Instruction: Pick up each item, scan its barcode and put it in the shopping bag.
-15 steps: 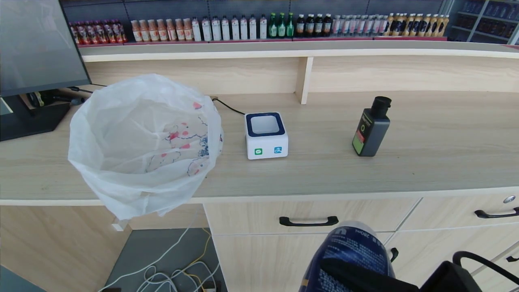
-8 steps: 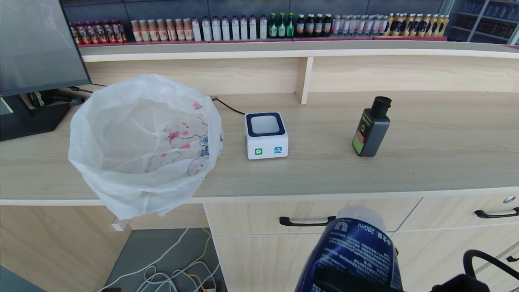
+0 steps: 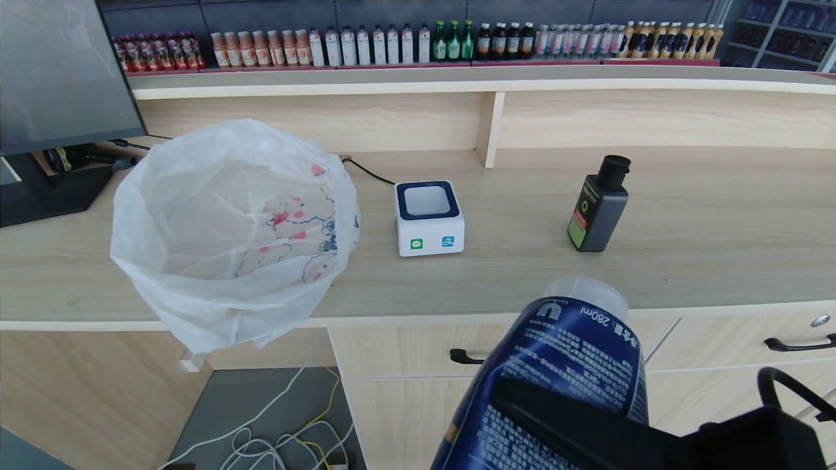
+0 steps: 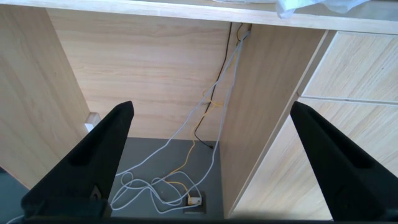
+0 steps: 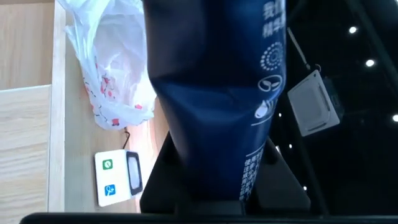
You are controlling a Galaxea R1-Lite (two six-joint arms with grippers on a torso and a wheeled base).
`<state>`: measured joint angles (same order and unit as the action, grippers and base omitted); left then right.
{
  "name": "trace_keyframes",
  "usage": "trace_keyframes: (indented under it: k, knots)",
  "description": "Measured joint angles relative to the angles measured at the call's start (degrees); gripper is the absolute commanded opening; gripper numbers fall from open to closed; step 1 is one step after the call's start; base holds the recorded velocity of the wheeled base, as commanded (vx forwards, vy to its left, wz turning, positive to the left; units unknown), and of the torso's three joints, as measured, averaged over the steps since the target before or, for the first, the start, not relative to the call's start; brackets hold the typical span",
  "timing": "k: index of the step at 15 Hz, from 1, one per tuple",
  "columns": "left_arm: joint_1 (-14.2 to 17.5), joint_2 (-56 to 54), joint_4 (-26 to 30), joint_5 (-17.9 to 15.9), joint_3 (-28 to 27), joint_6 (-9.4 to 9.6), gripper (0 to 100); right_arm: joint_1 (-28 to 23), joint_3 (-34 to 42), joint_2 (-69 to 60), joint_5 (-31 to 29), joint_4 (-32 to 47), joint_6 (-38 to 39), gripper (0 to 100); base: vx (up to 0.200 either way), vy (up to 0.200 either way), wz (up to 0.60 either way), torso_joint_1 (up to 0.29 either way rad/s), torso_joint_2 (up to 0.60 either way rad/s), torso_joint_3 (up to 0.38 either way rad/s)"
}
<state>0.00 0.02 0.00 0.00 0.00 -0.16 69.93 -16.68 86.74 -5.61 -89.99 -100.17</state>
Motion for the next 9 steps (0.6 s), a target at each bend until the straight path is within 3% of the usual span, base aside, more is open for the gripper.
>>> trace_keyframes:
  k: [9]
  knots:
    - [0.0, 0.0, 0.0, 0.0, 0.0, 0.00, 100, 2.0, -6.4, 4.3, 0.0, 0.1, -0.2, 0, 0.000, 0.000, 0.00, 0.000, 0.00, 0.000]
